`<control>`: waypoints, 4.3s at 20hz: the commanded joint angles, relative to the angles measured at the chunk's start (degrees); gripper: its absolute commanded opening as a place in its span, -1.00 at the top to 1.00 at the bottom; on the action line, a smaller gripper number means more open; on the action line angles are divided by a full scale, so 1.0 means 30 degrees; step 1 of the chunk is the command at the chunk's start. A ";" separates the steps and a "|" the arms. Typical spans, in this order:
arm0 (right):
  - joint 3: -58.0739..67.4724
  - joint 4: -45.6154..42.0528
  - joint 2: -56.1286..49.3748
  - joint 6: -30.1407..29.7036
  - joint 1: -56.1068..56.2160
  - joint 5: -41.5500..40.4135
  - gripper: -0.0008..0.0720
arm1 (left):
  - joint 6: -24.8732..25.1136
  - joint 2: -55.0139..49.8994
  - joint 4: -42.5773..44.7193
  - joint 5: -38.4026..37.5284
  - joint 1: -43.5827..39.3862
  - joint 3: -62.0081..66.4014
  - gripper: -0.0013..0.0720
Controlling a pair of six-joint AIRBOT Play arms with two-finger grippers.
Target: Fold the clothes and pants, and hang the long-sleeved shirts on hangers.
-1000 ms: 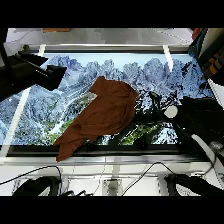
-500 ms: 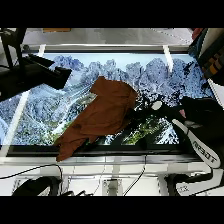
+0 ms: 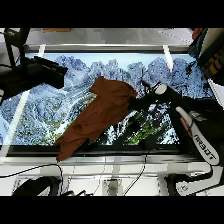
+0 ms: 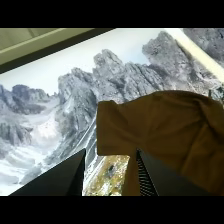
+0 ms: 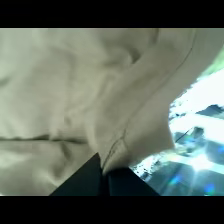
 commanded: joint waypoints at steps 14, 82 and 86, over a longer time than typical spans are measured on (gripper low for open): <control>0.2798 -0.7373 0.8357 -0.4167 -0.7555 1.1278 0.94 | -0.1362 -0.0809 -0.3432 -0.9792 0.5187 -0.4422 -0.47; -0.0219 -0.0066 0.6951 -0.1377 -0.4816 -0.2820 0.94 | 0.8378 -0.6513 -0.4058 0.3628 0.7220 -0.0364 0.92; -0.0656 -0.0073 0.2776 -0.1377 -0.2951 -0.9508 0.94 | 0.8371 -1.0244 -0.4051 0.5362 0.6113 -0.0364 0.92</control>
